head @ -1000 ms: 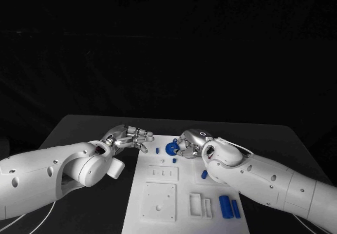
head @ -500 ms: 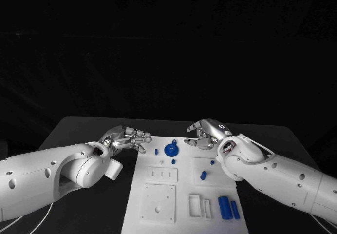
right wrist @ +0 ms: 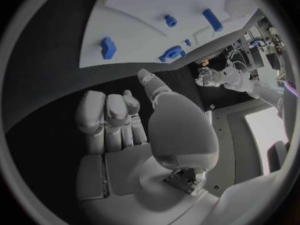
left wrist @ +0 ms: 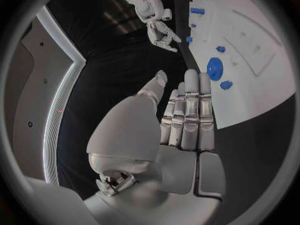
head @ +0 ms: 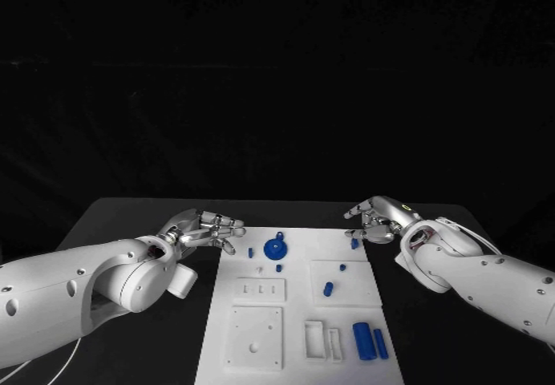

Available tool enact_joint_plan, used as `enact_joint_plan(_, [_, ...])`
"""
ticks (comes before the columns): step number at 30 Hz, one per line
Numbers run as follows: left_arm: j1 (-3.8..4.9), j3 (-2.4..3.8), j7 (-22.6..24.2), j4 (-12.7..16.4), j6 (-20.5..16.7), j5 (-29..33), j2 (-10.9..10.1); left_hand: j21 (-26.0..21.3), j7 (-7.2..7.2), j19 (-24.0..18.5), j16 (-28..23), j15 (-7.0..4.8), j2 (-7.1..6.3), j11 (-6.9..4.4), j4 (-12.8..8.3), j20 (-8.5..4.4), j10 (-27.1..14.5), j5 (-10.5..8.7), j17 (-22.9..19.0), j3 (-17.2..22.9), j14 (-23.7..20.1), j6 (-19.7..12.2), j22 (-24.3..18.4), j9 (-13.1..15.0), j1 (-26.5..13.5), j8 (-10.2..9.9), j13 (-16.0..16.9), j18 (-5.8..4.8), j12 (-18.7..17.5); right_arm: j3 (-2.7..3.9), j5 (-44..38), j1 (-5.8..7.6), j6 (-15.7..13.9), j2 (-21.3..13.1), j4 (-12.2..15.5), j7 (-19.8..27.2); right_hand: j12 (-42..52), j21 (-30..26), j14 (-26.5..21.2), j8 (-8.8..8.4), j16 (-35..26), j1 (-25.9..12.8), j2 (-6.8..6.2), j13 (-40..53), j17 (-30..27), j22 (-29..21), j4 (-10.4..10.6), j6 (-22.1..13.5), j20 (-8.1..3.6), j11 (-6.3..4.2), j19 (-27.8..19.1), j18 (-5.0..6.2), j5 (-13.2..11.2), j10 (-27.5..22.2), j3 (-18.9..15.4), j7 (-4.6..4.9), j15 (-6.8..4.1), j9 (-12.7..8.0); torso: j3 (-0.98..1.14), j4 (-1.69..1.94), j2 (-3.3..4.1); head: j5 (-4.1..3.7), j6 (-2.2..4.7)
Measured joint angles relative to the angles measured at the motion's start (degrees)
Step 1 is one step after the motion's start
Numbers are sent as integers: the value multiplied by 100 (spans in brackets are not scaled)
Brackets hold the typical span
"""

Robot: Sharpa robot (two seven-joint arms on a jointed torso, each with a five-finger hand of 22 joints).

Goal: Assemble the parts on the task board

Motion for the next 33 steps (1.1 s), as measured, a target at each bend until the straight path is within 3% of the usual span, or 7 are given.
enact_joint_plan(8, [0,-1,0,-39,28,-26,4,0,0,-20,0,-21,0,-26,19,-20,76,0,0,19,-21,0,-5,0,0,0,4,1,0,7,363,-39,349,-52,-368,403,-63,-62,-21,0,-90,83,83,-49,-27,0,-10,-133,21,39,21,-1,110,-40,-464,27,21,0,25,-13,8,-37,-23])
enact_joint_plan(12, [0,-2,1,-60,39,-37,6,0,1,-20,0,-21,0,-26,3,-20,76,0,1,35,-21,1,-4,0,0,0,4,0,0,9,484,-68,473,-26,-519,520,-109,-155,-30,0,-116,128,128,-84,-51,3,52,-446,43,42,0,0,110,-85,-767,49,29,-14,24,-10,10,-56,-34])
enact_joint_plan(18, [0,-2,2,-77,51,-47,7,0,1,-20,-23,-21,0,15,3,-20,-7,0,-6,35,-21,1,-9,0,0,0,3,1,0,9,605,-119,579,84,-750,618,-128,-196,-45,-23,-146,230,120,-111,-75,5,215,-702,43,70,0,-1,20,-114,-946,78,44,-22,14,-5,10,-64,-54])
enact_joint_plan(27, [-1,-3,3,-97,66,-60,13,0,2,-41,-23,-21,0,26,3,1,-58,0,-5,34,-21,2,-9,0,0,0,3,0,0,7,719,-163,679,202,-904,715,-128,-218,-63,-23,-146,264,143,-124,-77,4,261,-719,42,90,0,-1,20,-134,-1025,77,63,-22,-2,20,9,-73,-97])
enact_joint_plan(33, [-2,-4,3,-105,72,-67,11,0,2,-41,-23,-20,0,26,3,1,-58,0,-5,34,-21,2,-8,0,0,0,3,0,0,8,755,-217,729,250,-979,750,-128,-218,-63,-23,-146,286,166,-124,-77,4,204,-596,42,70,0,-1,55,-154,-1062,59,62,-22,0,22,15,-71,-112])
